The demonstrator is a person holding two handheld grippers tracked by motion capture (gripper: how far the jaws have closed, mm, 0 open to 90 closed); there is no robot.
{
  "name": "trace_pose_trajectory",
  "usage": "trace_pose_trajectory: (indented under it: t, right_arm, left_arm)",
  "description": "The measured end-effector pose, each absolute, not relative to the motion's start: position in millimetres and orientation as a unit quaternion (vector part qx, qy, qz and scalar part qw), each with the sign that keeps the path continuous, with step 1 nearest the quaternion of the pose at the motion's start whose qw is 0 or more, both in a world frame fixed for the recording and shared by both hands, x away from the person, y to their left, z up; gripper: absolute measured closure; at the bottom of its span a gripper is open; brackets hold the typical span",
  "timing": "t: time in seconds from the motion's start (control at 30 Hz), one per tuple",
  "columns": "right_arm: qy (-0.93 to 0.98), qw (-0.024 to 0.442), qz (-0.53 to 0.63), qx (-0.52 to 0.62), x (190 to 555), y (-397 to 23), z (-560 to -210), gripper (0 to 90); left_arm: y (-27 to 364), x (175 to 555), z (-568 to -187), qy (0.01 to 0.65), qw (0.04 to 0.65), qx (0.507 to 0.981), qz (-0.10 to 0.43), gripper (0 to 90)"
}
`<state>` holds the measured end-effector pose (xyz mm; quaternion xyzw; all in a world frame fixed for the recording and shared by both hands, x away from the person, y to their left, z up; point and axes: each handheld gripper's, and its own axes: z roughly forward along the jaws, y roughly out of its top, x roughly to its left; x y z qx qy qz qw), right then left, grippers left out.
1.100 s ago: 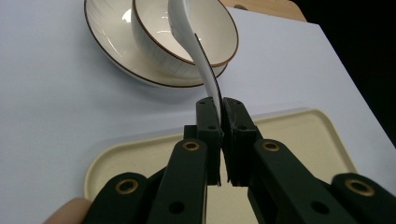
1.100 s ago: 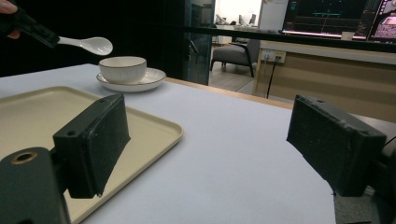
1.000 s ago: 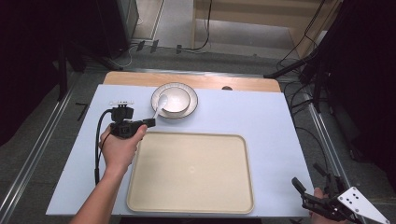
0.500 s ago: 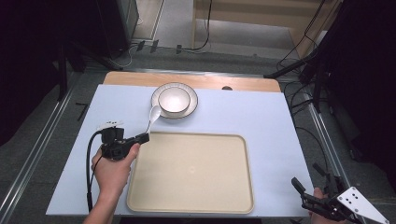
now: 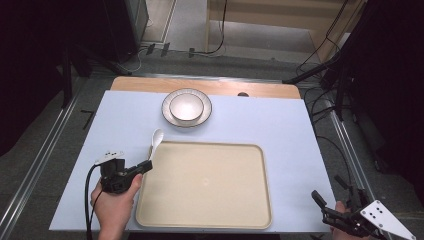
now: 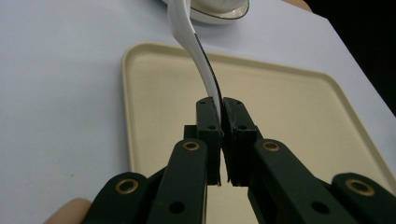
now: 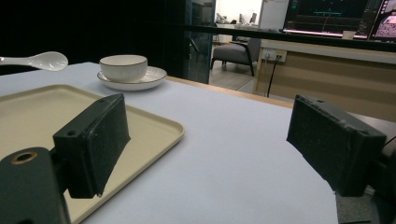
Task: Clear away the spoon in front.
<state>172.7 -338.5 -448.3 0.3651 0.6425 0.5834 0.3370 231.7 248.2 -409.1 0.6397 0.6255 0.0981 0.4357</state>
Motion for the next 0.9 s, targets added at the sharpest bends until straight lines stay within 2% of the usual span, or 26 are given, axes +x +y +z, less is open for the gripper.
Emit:
trace_pose_trajectory:
  t: [0.3,0.9]
  right_arm:
    - [0.644,0.335,0.582,0.365,172.5,-337.7,-448.5,12.9]
    - [0.642,0.337,0.584,0.364,172.5,-338.9,-447.9,12.9]
  left_arm:
    - [248.0,219.9,-429.5,0.639,0.424,0.635,0.092,87.4]
    - [248.1,206.5,-442.0,0.649,0.408,0.634,0.098,87.4]
